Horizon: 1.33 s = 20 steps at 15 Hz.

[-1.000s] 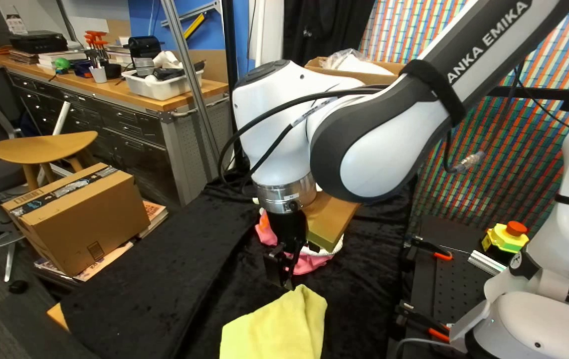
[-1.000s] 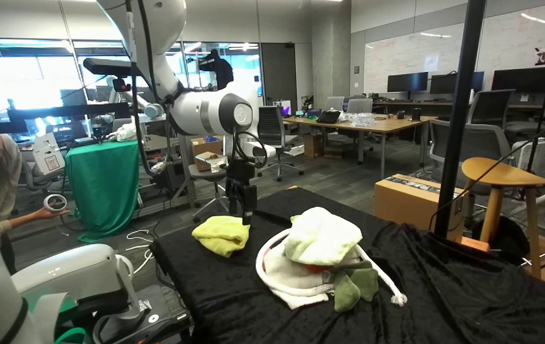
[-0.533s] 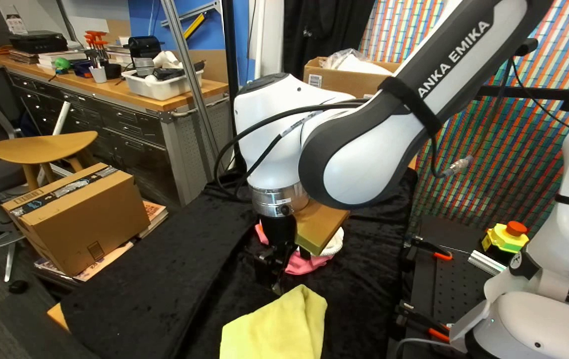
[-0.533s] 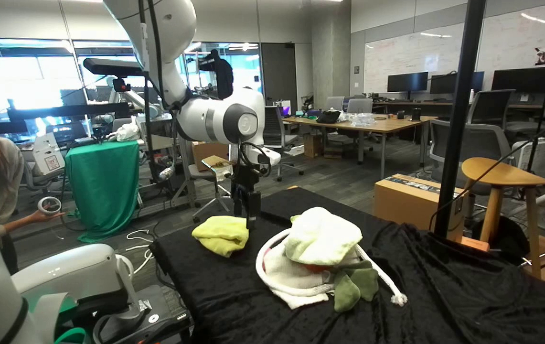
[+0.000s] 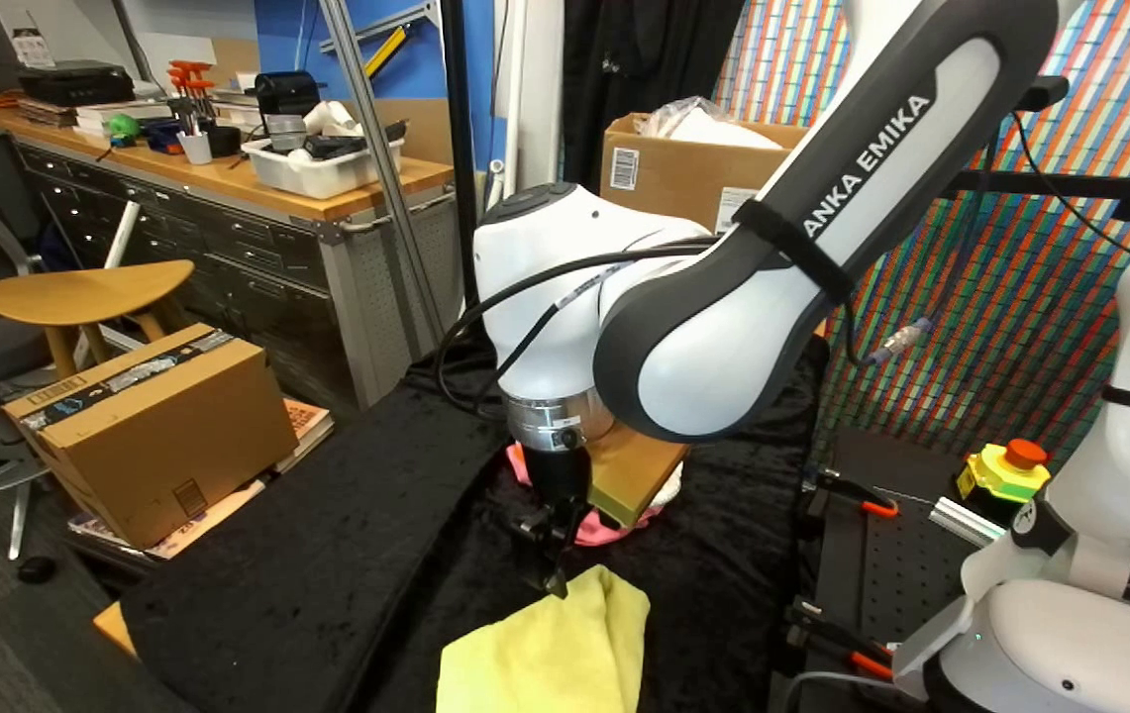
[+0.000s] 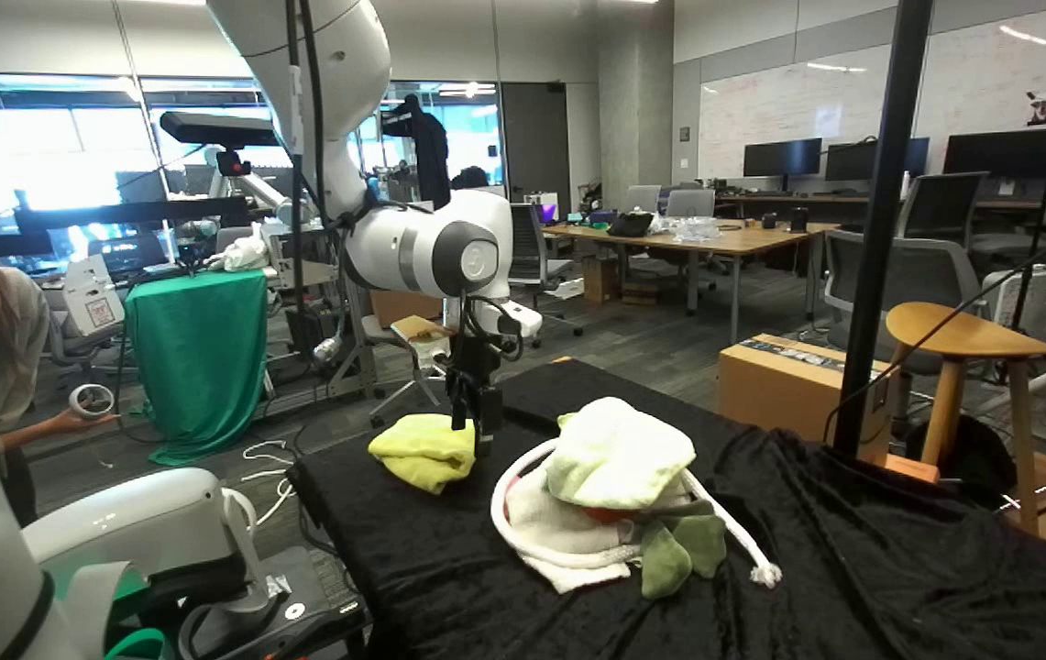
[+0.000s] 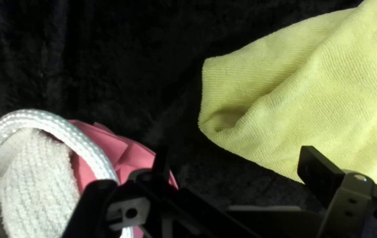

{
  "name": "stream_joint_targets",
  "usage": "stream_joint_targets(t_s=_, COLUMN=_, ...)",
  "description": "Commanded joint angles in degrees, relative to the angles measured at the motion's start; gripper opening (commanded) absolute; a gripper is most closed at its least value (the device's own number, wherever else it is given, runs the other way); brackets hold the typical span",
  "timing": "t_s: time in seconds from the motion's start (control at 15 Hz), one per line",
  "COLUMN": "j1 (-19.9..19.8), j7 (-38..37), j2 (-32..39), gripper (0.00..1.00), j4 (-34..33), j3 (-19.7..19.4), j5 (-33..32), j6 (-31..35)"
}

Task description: Put all the objects together at the center of the table

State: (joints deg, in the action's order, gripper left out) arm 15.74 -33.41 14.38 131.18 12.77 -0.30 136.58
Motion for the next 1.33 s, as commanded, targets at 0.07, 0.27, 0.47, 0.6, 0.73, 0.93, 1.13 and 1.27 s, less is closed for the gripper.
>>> stream_joint_targets(t_s=0.07, j1=1.05, j7=0.80, j2=0.92, gripper=1.00, j4=0.58, j3=-0.92, j5=0.71, j6=1.80)
stream_joint_targets(t_s=0.27, j1=1.10, j7=0.94, j2=1.30, gripper=1.00, j4=0.60, j3=-1.01, j5=0.79, j6=1.52)
stream_joint_targets(t_s=0.47, j1=1.01, j7=1.18, j2=1.78, gripper=1.00, j4=0.50, j3=-1.11, j5=0.93, j6=1.31)
stream_joint_targets(t_s=0.6, j1=1.06, j7=1.22, j2=2.61, gripper=1.00, j4=0.25, j3=-1.27, j5=0.73, j6=1.43)
stream_joint_targets(t_s=0.73, j1=1.02, j7=1.30, j2=3.42, gripper=1.00, j4=-0.06, j3=-1.42, j5=0.87, j6=1.08)
stream_joint_targets(t_s=0.93, j1=1.05, j7=1.53, j2=4.13, gripper=0.82, j4=-0.07, j3=-1.70, j5=0.87, j6=0.97)
stream_joint_targets(t_s=1.13, j1=0.97, j7=1.68, j2=4.60, gripper=0.60, j4=-0.15, j3=-2.03, j5=1.06, j6=0.75)
stream_joint_targets(t_s=1.27, j1=1.04, j7=1.56, j2=4.90, gripper=0.50, j4=-0.32, j3=-2.30, j5=0.86, j6=0.80)
